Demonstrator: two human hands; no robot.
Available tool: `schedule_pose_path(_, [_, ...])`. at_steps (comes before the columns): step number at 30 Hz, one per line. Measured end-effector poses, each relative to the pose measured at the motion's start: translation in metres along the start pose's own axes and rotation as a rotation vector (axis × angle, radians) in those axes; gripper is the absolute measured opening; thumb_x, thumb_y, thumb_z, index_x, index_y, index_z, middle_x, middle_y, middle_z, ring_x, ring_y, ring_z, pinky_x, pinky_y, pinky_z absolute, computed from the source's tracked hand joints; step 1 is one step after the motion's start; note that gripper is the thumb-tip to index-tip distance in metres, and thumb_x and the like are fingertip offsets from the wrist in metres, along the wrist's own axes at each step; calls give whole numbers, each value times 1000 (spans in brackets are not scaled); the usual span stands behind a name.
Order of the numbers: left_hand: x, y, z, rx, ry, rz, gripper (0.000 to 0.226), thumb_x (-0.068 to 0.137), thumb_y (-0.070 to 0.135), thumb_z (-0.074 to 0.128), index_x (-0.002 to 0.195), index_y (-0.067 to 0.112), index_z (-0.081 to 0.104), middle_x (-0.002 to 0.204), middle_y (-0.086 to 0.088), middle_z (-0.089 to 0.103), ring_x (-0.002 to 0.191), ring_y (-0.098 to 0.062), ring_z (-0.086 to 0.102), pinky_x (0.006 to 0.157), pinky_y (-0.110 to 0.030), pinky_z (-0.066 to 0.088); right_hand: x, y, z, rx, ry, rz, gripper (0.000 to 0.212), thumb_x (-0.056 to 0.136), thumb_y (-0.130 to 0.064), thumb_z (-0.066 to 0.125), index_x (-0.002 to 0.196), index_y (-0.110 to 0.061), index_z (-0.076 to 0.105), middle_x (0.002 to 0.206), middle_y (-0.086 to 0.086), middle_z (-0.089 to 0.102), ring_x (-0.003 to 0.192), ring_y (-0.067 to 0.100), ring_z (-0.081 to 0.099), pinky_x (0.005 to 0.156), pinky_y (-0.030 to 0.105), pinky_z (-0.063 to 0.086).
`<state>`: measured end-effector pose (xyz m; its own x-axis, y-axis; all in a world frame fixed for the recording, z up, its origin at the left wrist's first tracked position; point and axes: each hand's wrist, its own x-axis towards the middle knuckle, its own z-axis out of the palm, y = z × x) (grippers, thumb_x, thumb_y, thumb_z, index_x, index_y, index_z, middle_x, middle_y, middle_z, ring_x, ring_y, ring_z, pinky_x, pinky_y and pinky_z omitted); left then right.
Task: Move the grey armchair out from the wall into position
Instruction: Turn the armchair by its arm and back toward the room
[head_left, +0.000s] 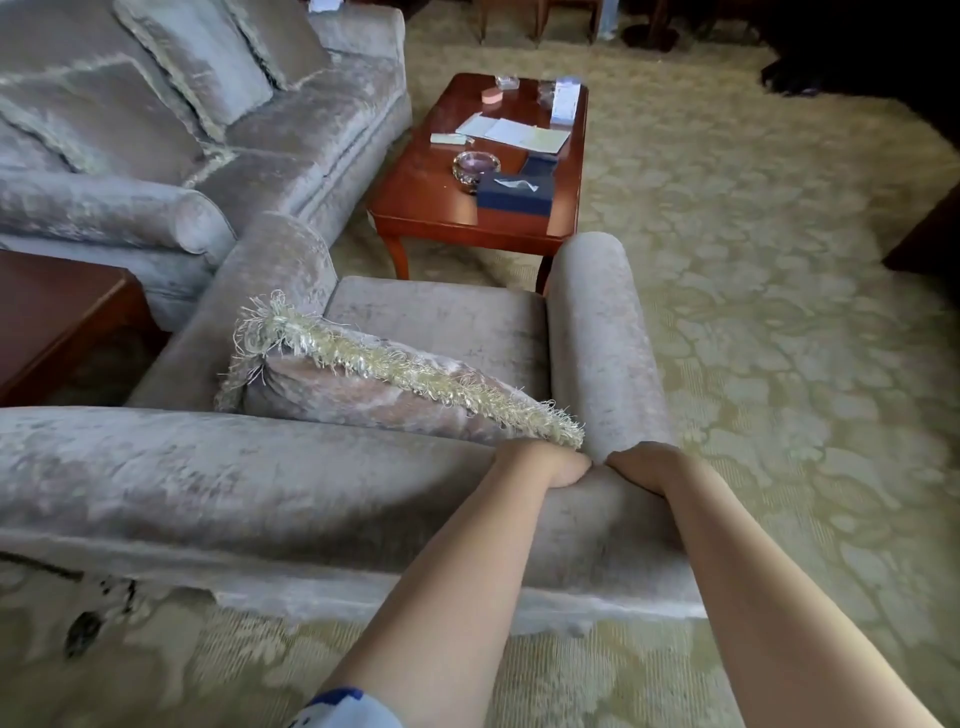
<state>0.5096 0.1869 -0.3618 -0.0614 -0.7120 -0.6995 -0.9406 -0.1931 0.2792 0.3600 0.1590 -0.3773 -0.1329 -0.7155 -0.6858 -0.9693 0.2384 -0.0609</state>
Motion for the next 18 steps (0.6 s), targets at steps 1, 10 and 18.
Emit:
schedule_pose_path(1, [9, 1, -3, -22, -12, -4, 68, 84, 61, 35, 140, 24, 41, 152, -5, 31, 135, -27, 33, 106, -40, 26, 7, -2, -4, -6, -16, 3, 70, 74, -54, 38, 133, -19, 49, 142, 9, 45, 125, 28, 45, 105, 44, 35])
schedule_pose_path(10, [31, 6, 1, -160, -19, -154, 75, 70, 67, 44, 132, 24, 51, 144, -6, 44, 125, -28, 46, 93, -35, 37, 43, -3, -5, -11, -158, 28, 42, 90, -28, 39, 127, -15, 53, 137, 14, 47, 123, 30, 44, 100, 35, 35])
schedule_pose_path(18, [31, 6, 0, 77, -28, -160, 79, 92, 55, 32, 149, 5, 8, 156, -12, 8, 142, -28, 6, 111, -41, 14, 48, 5, -2, -151, -232, -21, 39, 97, -23, 41, 131, -7, 50, 136, 11, 49, 126, 28, 45, 91, 26, 36])
